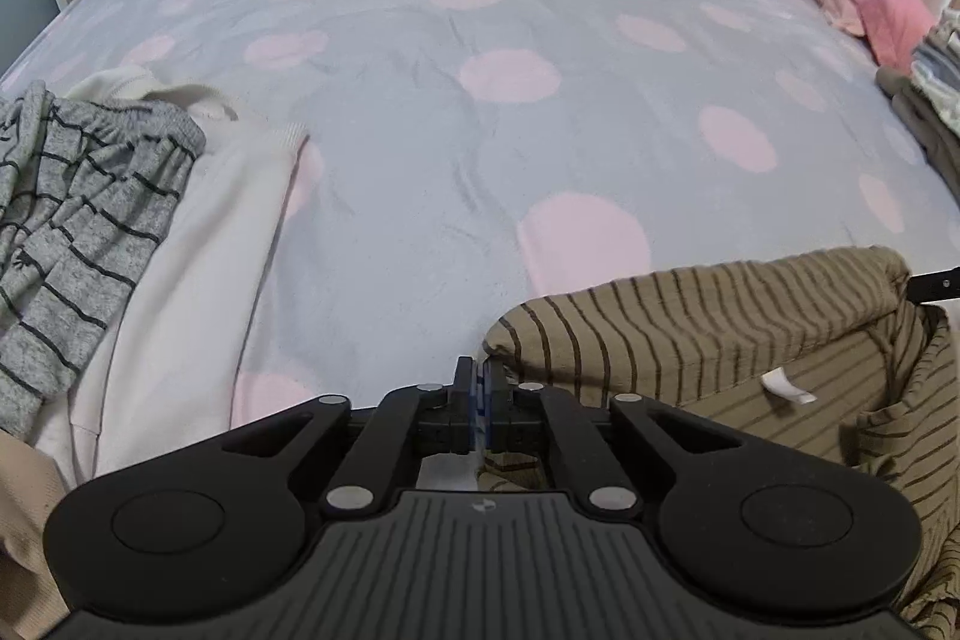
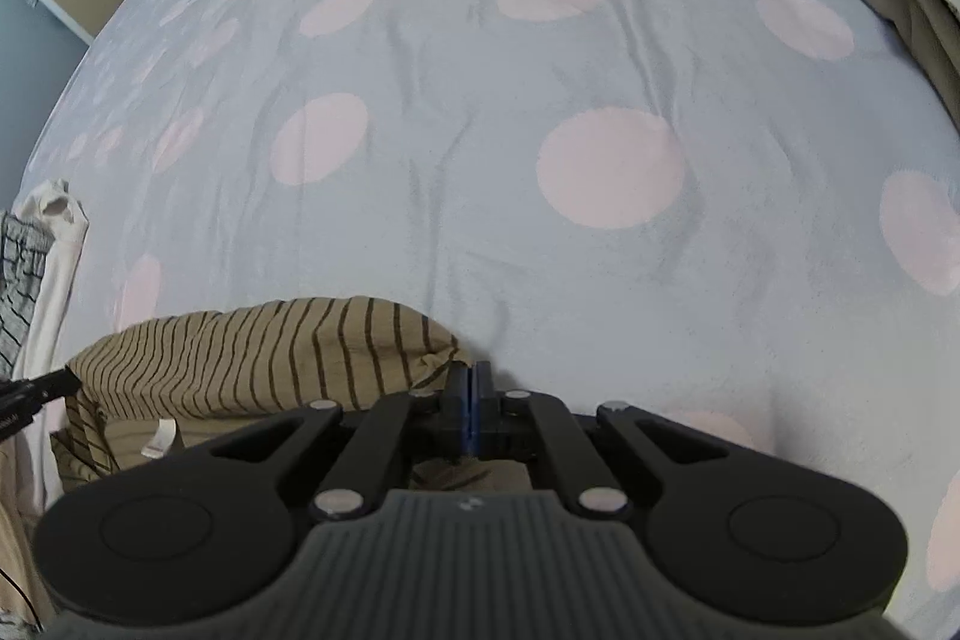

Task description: Fold clothes

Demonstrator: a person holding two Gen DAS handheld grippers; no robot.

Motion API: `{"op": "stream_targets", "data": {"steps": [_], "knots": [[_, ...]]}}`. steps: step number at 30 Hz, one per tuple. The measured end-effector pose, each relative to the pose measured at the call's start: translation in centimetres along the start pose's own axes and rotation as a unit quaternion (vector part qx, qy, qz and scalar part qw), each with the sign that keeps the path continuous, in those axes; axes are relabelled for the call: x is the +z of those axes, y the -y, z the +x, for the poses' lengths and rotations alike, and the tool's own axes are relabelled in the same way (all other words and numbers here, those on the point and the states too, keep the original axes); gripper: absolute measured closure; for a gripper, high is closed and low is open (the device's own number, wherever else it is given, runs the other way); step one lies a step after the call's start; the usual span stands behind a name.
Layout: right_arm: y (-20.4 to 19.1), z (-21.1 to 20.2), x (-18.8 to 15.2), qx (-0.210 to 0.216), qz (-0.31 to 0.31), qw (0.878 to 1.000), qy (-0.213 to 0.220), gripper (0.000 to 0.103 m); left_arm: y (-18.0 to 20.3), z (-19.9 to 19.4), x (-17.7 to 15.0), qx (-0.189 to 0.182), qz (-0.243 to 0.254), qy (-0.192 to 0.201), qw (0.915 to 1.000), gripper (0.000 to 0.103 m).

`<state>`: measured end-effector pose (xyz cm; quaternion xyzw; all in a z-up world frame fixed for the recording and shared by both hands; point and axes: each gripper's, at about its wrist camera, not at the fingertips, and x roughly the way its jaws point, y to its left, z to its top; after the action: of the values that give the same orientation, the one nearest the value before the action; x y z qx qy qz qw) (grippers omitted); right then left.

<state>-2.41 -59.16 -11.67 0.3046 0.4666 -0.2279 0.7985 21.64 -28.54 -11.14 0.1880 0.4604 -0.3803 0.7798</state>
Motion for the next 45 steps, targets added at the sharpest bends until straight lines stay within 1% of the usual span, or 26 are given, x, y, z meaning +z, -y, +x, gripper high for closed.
{"op": "stream_targets", "data": {"steps": [1, 3, 4, 5, 6, 7, 8, 9, 10, 12, 17, 19, 21, 23, 24, 25, 26, 27, 28, 30, 33, 36, 41, 45], "knots": [[-0.2, -0.4, 0.0, -0.008, -0.009, 1.000, 0.008, 0.092, -0.2, -0.4, 0.1, -0.001, -0.004, 0.006, 1.0000, 0.094], [-0.3, -1.5, 0.2, -0.028, -0.021, 0.999, 0.032, 0.087, -0.5, -1.4, 0.4, -0.015, -0.005, 0.012, 0.9998, 0.089], [-0.2, -2.0, 0.3, -0.027, -0.020, 0.999, 0.040, 0.082, -0.7, -1.7, 0.5, -0.021, -0.006, 0.012, 0.9997, 0.085], [0.2, -2.5, 0.5, -0.017, -0.013, 0.999, 0.041, 0.079, -0.7, -2.1, 0.6, -0.028, -0.006, 0.011, 0.9995, 0.081], [0.5, -2.8, 0.6, 0.001, -0.003, 0.999, 0.039, 0.070, -0.8, -2.4, 0.5, -0.036, -0.007, 0.009, 0.9993, 0.070], [0.9, -3.1, 0.7, 0.022, 0.007, 0.999, 0.036, 0.061, -0.8, -2.5, 0.3, -0.044, -0.007, 0.009, 0.9990, 0.057], [1.1, -3.3, 0.7, 0.039, 0.011, 0.999, 0.032, 0.058, -0.7, -2.5, 0.1, -0.047, -0.006, 0.010, 0.9989, 0.053], [1.0, -3.5, 0.6, 0.049, 0.007, 0.998, 0.030, 0.056, -0.6, -2.5, -0.1, -0.049, -0.006, 0.010, 0.9987, 0.052], [0.8, -3.5, 0.5, 0.054, -0.002, 0.998, 0.029, 0.052, -0.5, -2.3, -0.4, -0.049, -0.005, 0.006, 0.9988, 0.052], [0.3, -3.1, 0.0, 0.051, -0.016, 0.998, 0.023, 0.051, -0.4, -1.5, -1.1, -0.046, -0.005, -0.008, 0.9989, 0.052], [0.2, -1.2, -1.0, 0.036, -0.027, 0.999, -0.004, 0.051, 0.3, 0.6, -2.3, -0.048, -0.006, -0.025, 0.9985, 0.056], [0.4, -0.2, -1.3, 0.039, -0.020, 0.999, -0.017, 0.054, 0.5, 1.2, -2.5, -0.045, -0.003, -0.021, 0.9988, 0.056], [0.3, 0.6, -1.7, 0.044, -0.014, 0.999, -0.029, 0.055, 0.7, 1.5, -2.6, -0.044, -0.001, -0.018, 0.9989, 0.056], [-0.3, 1.1, -2.1, 0.039, -0.027, 0.998, -0.030, 0.060, 0.8, 1.6, -2.8, -0.043, 0.004, -0.013, 0.9990, 0.059], [-0.7, 1.2, -2.2, 0.039, -0.037, 0.998, -0.029, 0.068, 0.9, 1.5, -3.0, -0.043, 0.009, -0.008, 0.9990, 0.066], [-1.0, 1.3, -2.2, 0.042, -0.043, 0.998, -0.030, 0.082, 0.9, 1.3, -3.1, -0.045, 0.012, -0.002, 0.9989, 0.077], [-1.4, 1.3, -2.2, 0.042, -0.048, 0.997, -0.031, 0.086, 1.0, 1.1, -3.2, -0.046, 0.011, 0.004, 0.9989, 0.084], [-1.7, 1.3, -2.3, 0.039, -0.051, 0.997, -0.030, 0.091, 1.1, 0.9, -3.2, -0.048, 0.011, 0.010, 0.9988, 0.093], [-2.0, 1.2, -2.3, 0.034, -0.058, 0.997, -0.027, 0.094, 1.2, 0.7, -3.3, -0.049, 0.011, 0.016, 0.9986, 0.096], [-2.4, 0.9, -2.2, 0.026, -0.069, 0.997, -0.021, 0.097, 1.7, 0.3, -3.4, -0.042, 0.018, 0.022, 0.9987, 0.099], [-2.6, -0.2, -2.2, 0.029, -0.074, 0.997, -0.009, 0.098, 1.6, -0.8, -3.3, -0.040, 0.009, 0.032, 0.9986, 0.100], [-3.0, -2.2, -2.3, 0.039, -0.087, 0.995, 0.009, 0.098, 1.8, -3.0, -3.1, -0.039, 0.009, 0.054, 0.9977, 0.100], [-4.1, -7.0, -3.3, 0.067, -0.118, 0.989, 0.056, 0.098, 2.7, -7.6, -3.4, -0.039, 0.016, 0.098, 0.9943, 0.100], [-4.1, -11.6, -5.1, 0.096, -0.139, 0.981, 0.099, 0.098, 3.3, -11.8, -4.7, -0.044, 0.013, 0.135, 0.9898, 0.100]]}}
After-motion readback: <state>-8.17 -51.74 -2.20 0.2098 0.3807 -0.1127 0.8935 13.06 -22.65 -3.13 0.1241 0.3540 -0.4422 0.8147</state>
